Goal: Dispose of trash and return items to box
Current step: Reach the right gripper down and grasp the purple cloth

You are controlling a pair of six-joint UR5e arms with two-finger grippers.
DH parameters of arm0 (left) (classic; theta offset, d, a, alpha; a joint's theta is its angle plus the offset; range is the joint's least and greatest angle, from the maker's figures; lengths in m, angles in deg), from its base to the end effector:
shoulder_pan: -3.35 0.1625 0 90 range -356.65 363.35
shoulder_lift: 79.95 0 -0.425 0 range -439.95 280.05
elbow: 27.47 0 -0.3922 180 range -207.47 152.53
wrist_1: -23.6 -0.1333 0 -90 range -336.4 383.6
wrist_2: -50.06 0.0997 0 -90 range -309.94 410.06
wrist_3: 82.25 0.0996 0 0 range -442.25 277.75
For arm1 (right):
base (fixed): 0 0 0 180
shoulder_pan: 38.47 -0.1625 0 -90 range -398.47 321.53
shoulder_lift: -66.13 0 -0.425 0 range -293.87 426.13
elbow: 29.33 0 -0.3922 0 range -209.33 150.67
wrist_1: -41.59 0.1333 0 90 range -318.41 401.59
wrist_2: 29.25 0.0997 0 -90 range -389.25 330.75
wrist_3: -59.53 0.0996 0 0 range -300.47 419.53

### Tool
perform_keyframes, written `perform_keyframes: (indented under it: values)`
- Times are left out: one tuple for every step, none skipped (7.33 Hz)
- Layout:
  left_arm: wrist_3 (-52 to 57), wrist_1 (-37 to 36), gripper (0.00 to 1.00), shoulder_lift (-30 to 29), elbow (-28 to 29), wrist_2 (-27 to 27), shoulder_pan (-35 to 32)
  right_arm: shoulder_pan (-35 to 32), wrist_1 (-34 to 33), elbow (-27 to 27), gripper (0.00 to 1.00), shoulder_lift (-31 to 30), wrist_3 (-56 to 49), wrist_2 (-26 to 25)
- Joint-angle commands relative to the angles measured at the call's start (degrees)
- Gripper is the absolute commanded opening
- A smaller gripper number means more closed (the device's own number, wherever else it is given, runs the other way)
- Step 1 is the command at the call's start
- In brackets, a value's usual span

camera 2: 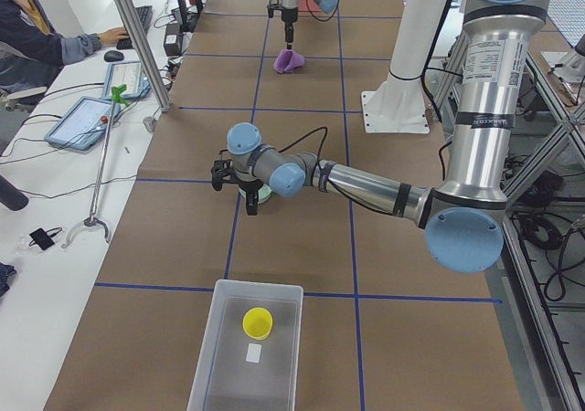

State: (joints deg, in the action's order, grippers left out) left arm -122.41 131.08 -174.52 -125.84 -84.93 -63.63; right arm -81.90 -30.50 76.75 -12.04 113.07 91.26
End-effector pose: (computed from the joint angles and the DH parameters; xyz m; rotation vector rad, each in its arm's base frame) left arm 0.1524 -0.5195 0.5086 0.0271 0.9147 -0.0696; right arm -0.3532 -0.4483 0.3832 0.1148 -0.9201 -0.1000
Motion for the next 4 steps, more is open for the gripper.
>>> perform_keyframes:
  values:
    - [0.1,0.0,0.90,0.2,-0.1,0.0,0.0,2.3,0.0,-1.1,0.75,0.2,0.6,-1.7]
    - [0.1,0.0,0.90,0.4,-0.2,0.0,0.0,2.6,-0.1,-1.1,0.43,0.2,0.5,-2.5]
    - [0.1,0.0,0.90,0.5,-0.4,0.0,0.0,2.6,0.0,-1.0,0.00,0.2,-0.4,-2.0]
    - [0.2,0.0,0.90,0.5,-0.1,0.1,0.0,2.5,0.0,-1.0,0.00,0.3,-1.2,-2.0]
